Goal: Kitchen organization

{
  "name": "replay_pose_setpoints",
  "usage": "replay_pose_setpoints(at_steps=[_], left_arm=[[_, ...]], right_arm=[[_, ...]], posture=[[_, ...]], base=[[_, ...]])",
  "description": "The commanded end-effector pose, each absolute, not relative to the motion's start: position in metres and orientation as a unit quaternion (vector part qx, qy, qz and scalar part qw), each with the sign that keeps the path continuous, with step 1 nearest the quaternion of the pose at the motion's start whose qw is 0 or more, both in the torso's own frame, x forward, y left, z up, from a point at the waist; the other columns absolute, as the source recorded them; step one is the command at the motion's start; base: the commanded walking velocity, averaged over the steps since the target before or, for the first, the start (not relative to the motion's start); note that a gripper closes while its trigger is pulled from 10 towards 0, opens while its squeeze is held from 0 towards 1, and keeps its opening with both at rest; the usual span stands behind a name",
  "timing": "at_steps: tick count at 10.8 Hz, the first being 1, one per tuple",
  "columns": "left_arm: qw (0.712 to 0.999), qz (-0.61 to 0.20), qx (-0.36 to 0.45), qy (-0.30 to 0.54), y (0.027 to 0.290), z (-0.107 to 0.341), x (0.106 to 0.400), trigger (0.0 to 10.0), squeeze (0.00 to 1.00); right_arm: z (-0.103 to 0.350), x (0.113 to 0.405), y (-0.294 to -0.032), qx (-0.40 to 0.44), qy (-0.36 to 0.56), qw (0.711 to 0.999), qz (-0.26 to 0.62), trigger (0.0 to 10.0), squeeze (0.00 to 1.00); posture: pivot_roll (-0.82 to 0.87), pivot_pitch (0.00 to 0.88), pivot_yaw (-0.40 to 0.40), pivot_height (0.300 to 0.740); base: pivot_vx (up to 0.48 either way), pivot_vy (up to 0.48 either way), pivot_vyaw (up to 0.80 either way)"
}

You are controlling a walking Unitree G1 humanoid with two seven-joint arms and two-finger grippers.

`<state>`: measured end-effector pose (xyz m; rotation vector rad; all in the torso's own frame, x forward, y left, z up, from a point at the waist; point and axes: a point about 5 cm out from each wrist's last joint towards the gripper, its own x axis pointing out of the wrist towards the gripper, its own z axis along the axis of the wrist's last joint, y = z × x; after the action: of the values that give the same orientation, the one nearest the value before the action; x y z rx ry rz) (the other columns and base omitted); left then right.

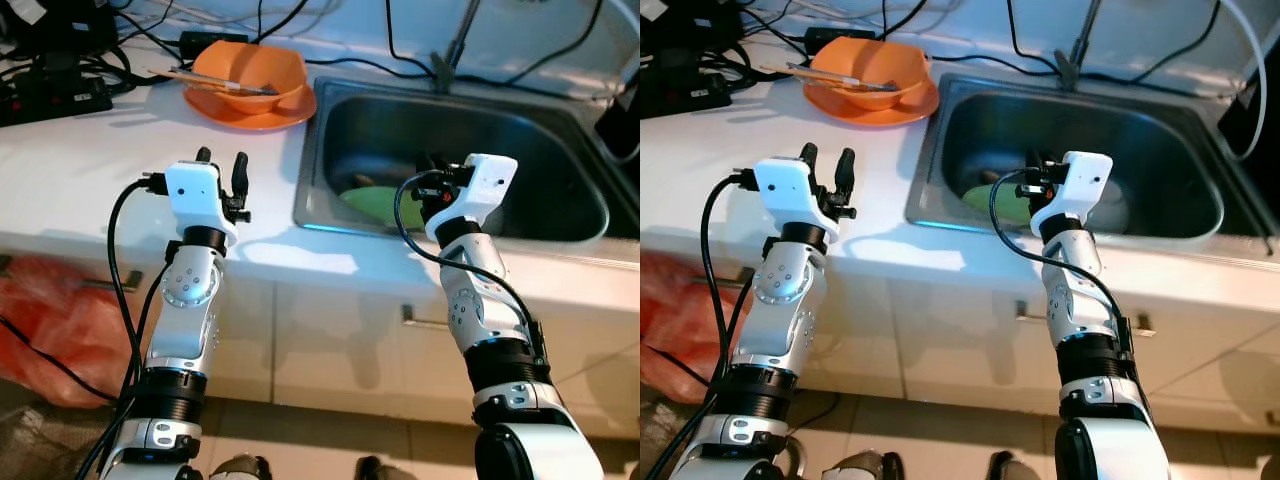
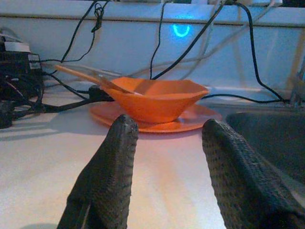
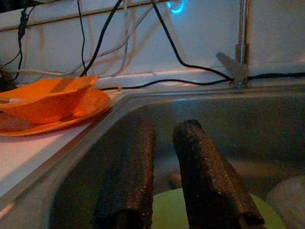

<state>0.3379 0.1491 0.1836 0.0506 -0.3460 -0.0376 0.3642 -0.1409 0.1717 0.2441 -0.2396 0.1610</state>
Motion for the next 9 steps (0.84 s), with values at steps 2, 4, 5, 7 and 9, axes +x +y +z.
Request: replay_pose_setpoints(at_steps=[2,4,5,7,9], left_arm=[[0.985,-0.024,0.034,-0.169,0.1455,0.1842,0.3397,10.0,0.00],[0.985,-0.025,0.035,-0.168,0.1436,0.1840,0.3401,10.0,0.00],[0.985,-0.025,0.036,-0.165,0.1430,0.1835,0.3403,10.0,0.00],[0.986,-0.026,0.050,-0.159,0.1412,0.1813,0.3408,10.0,0.00],[0.986,-0.029,0.050,-0.155,0.1393,0.1779,0.3399,10.0,0.00]], right_arm=[[0.1680,0.3641,-0.1424,0.117,-0.112,0.984,0.075,10.0,0.00],[0.1674,0.3645,-0.1440,0.117,-0.109,0.985,0.071,10.0,0.00],[0.1672,0.3646,-0.1441,0.118,-0.109,0.985,0.070,10.0,0.00],[0.1659,0.3650,-0.1444,0.117,-0.106,0.985,0.069,10.0,0.00],[0.1644,0.3652,-0.1447,0.117,-0.102,0.986,0.067,10.0,0.00]], posture=[[0.12,0.119,-0.066,0.740],[0.12,0.118,-0.066,0.740],[0.12,0.117,-0.066,0.740],[0.12,0.118,-0.067,0.740],[0.12,0.118,-0.066,0.740]], base=[[0.000,0.294,0.00],[0.000,0.287,0.00],[0.000,0.409,0.00],[0.000,0.122,0.00],[0.000,0.000,0.00]])
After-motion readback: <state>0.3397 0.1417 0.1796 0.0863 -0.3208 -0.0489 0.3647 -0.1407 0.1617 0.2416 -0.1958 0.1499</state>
